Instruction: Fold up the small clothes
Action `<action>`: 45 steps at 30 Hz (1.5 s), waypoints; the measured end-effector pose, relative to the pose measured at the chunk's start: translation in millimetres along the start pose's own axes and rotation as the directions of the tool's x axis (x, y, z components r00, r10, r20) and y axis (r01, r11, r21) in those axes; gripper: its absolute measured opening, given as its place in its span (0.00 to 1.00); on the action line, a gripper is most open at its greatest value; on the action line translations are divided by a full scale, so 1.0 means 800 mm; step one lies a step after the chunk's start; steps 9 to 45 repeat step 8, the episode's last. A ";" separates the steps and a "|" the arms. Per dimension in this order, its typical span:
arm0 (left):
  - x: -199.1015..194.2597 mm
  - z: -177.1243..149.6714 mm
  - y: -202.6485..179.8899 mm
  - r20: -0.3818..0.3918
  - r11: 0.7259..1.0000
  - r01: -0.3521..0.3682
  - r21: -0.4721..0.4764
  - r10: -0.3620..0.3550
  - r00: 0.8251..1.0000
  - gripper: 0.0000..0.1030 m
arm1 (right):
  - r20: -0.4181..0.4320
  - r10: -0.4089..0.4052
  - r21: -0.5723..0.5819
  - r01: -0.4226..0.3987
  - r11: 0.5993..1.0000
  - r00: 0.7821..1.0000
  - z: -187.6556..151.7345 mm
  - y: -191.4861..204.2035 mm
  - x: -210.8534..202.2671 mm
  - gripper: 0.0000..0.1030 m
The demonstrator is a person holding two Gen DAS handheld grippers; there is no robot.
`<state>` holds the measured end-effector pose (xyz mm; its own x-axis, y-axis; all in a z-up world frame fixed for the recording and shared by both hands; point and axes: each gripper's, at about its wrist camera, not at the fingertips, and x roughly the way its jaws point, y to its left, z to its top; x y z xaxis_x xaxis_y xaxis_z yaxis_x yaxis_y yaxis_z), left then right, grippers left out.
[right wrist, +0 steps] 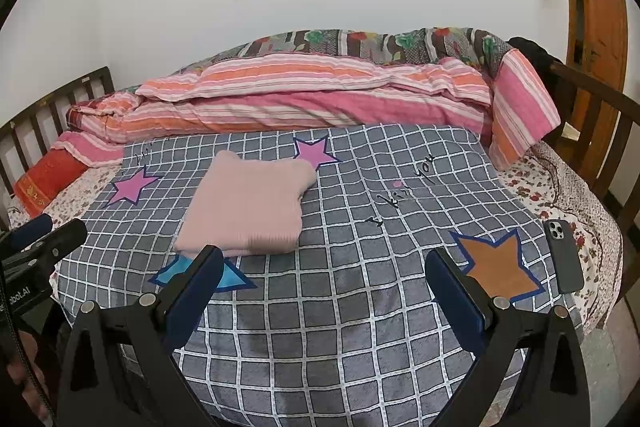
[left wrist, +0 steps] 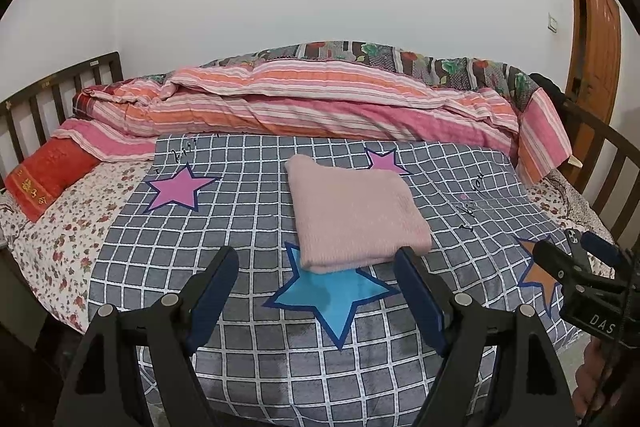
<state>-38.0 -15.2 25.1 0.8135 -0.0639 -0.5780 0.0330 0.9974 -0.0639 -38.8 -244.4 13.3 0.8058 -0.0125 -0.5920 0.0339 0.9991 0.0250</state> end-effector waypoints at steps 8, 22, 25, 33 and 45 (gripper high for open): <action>0.001 -0.001 -0.002 0.002 1.000 0.006 0.008 -0.006 1.000 0.77 | -0.006 0.000 0.009 0.000 1.000 1.000 -0.002 -0.002 0.005 0.96; 0.001 -0.001 -0.002 0.002 1.000 0.006 0.008 -0.006 1.000 0.77 | -0.006 0.000 0.009 0.000 1.000 1.000 -0.002 -0.002 0.005 0.96; 0.001 -0.001 -0.002 0.002 1.000 0.006 0.008 -0.006 1.000 0.77 | -0.006 0.000 0.009 0.000 1.000 1.000 -0.002 -0.002 0.005 0.96; 0.001 -0.001 -0.002 0.002 1.000 0.006 0.008 -0.006 1.000 0.77 | -0.006 0.000 0.009 0.000 1.000 1.000 -0.002 -0.002 0.005 0.96; 0.001 -0.001 -0.002 0.002 1.000 0.006 0.008 -0.006 1.000 0.77 | -0.006 0.000 0.009 0.000 1.000 1.000 -0.002 -0.002 0.005 0.96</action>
